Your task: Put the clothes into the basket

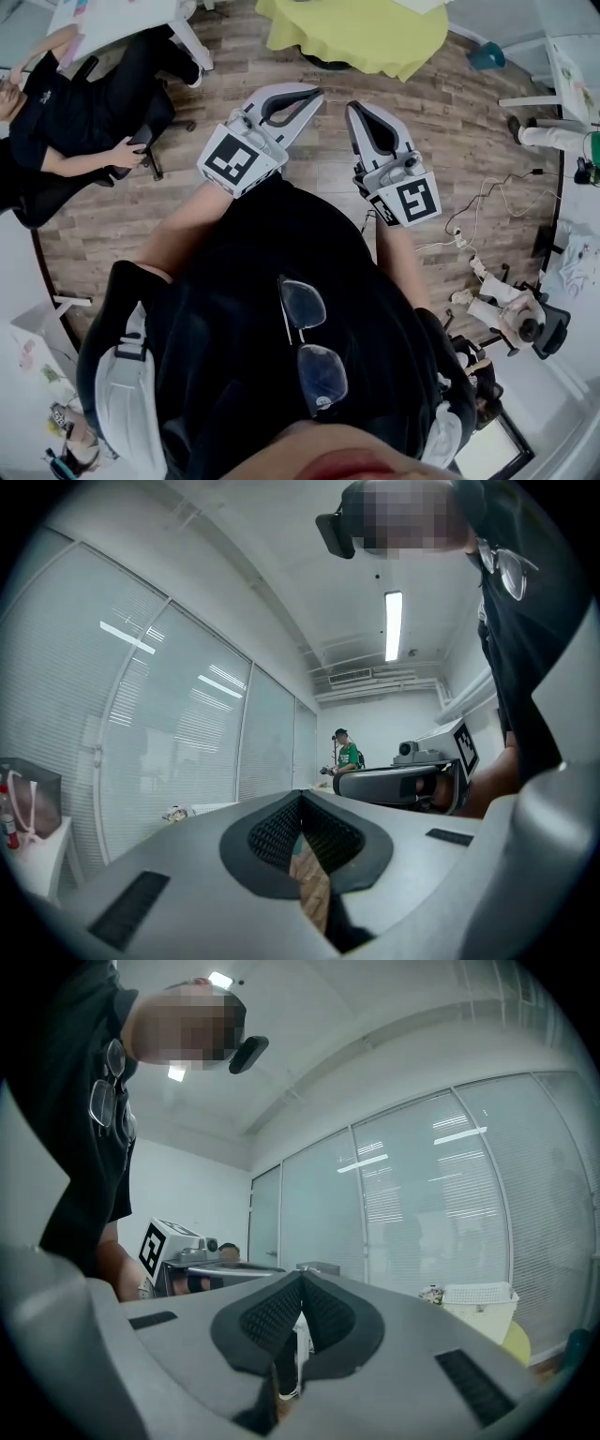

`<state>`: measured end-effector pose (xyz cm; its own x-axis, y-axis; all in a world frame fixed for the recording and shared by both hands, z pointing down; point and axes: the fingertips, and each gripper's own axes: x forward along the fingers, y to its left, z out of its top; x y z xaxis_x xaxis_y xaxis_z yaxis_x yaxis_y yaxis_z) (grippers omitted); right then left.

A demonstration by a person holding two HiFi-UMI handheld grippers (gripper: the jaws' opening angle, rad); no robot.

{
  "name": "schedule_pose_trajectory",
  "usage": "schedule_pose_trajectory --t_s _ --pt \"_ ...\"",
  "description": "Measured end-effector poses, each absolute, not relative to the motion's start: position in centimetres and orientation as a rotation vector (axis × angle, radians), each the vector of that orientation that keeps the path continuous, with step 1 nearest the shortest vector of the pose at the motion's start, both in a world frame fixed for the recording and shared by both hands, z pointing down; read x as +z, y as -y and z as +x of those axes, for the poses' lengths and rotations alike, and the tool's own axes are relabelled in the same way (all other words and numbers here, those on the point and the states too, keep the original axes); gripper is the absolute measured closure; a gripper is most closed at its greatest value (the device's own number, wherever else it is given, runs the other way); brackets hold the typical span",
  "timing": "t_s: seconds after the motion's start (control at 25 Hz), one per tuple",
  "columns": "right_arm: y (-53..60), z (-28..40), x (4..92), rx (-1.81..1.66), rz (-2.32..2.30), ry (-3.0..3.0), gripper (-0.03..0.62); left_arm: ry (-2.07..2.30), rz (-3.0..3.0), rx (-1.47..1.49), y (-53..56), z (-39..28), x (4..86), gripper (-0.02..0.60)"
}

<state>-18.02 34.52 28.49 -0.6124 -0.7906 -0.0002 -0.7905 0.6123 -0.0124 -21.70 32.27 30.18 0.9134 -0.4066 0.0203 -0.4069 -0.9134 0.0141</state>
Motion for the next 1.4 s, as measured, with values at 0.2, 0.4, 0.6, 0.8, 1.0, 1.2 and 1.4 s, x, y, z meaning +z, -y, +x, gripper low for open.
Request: schedule_pose_trajectory --t_s 0.2,0.4,0.6,0.8,1.0,1.2,1.4 --pt "-31.0 -18.3 28.9 -0.019 -1.425 -2.797 0.569 0.626 3.060 0.022 -28.6 -22.1 30.5 0.574" --pt "-28.7 -18.6 29.2 -0.061 -1.443 -2.781 0.569 0.632 3.057 0.021 -26.4 -22.5 30.8 0.574" --pt "-25.3 -18.4 29.1 -0.076 -1.426 -2.770 0.569 0.663 3.067 -0.009 -23.6 -21.7 30.8 0.574" --pt "-22.7 -17.3 29.2 -0.087 -1.398 -2.766 0.569 0.680 3.063 0.011 -20.8 -20.6 30.6 0.574" --pt "-19.3 -15.2 29.7 -0.095 -1.355 -2.775 0.569 0.731 3.052 0.043 -17.3 -18.7 30.9 0.574" --pt "-15.4 -13.2 29.9 -0.090 -1.316 -2.794 0.569 0.761 3.026 0.048 -13.6 -16.8 31.2 0.574" --pt "-12.0 -9.6 30.1 -0.077 -1.302 -2.822 0.569 0.809 2.994 0.065 -10.5 -13.4 31.6 0.574"
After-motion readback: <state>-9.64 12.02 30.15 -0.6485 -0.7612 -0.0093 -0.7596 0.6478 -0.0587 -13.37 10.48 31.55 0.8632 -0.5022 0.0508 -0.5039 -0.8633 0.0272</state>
